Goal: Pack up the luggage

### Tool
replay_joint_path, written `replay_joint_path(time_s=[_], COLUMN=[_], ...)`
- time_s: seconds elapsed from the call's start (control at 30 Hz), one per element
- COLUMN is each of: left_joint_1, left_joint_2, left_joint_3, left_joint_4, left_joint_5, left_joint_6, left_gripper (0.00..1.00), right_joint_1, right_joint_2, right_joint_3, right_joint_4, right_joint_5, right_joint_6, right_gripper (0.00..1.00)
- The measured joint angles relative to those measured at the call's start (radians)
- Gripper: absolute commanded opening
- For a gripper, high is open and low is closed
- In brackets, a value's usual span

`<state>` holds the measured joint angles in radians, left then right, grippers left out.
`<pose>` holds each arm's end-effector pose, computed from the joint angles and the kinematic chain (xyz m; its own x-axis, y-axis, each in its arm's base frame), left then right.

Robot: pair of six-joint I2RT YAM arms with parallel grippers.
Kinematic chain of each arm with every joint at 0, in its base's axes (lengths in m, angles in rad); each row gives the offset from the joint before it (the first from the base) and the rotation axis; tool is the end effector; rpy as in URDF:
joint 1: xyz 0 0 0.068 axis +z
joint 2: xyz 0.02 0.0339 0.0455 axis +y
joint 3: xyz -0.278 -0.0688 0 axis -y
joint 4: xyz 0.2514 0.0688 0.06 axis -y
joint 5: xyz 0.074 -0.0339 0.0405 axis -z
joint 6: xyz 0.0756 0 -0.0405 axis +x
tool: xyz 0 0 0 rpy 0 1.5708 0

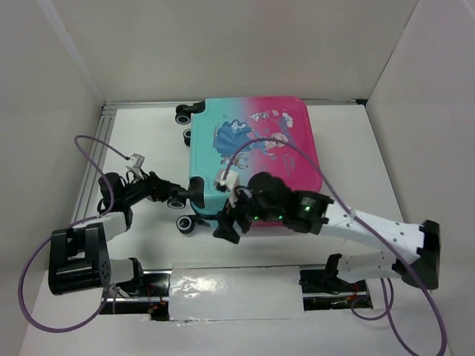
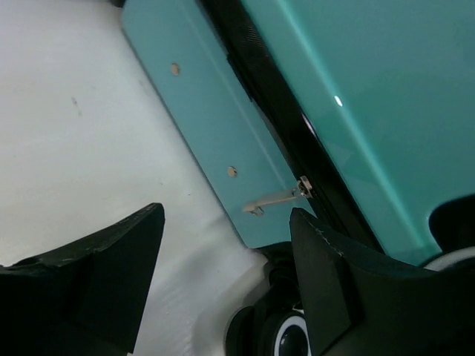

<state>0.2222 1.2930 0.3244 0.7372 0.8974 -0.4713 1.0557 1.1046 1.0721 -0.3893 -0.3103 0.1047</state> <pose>0.2603 -0.0018 0.1799 -0.4739 -0.3974 -0.7858 0.4372 0.6684 -0.6017 0.1186 0.2563 0.3539 -0.3015 -0.3306 -0.8943 -0.9396 0.2627 0.2197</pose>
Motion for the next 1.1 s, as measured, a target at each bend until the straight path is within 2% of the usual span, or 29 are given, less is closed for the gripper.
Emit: replay_joint_path(time_s=[0.13,0.23,0.37,0.53,0.8,0.9,1.1], left_joint_1=[-0.055,-0.124,-0.154,-0.137,-0.101,-0.102,-0.140], left_joint_2=[0.001,0.019,0.074,0.152,0.295,0.333,0.433], left_joint_3=[0.060,0.179,0.283,0.343,0.488,0.540,0.653], left_joint_4=[-0.070,-0.197,-0.327,-0.504,-0.673,-0.664,-0.595], left_joint_5=[0.047,0.046,0.051,0.079,0.156,0.166,0.144], left_joint_6=[0.120,0.256,0.415,0.581,0.736,0.734,0.693], left_gripper=[0.80,0.75,0.71,0.65,0.64,0.64,0.64], right_joint_1=[0.141,0.137,0.112,0.010,-0.255,-0.343,-0.441], right_joint_2=[0.151,0.234,0.251,0.255,0.362,0.406,0.416], right_joint_3=[0.005,0.009,0.035,0.086,0.158,0.182,0.179], right_joint_4=[-0.007,-0.019,-0.027,-0.028,-0.050,-0.048,-0.064], right_joint_5=[0.231,0.357,0.372,0.301,0.216,0.256,0.338], right_joint_6=[-0.011,-0.018,-0.018,-0.018,-0.022,-0.038,-0.059], right_gripper=[0.85,0.88,0.91,0.93,0.93,0.92,0.92])
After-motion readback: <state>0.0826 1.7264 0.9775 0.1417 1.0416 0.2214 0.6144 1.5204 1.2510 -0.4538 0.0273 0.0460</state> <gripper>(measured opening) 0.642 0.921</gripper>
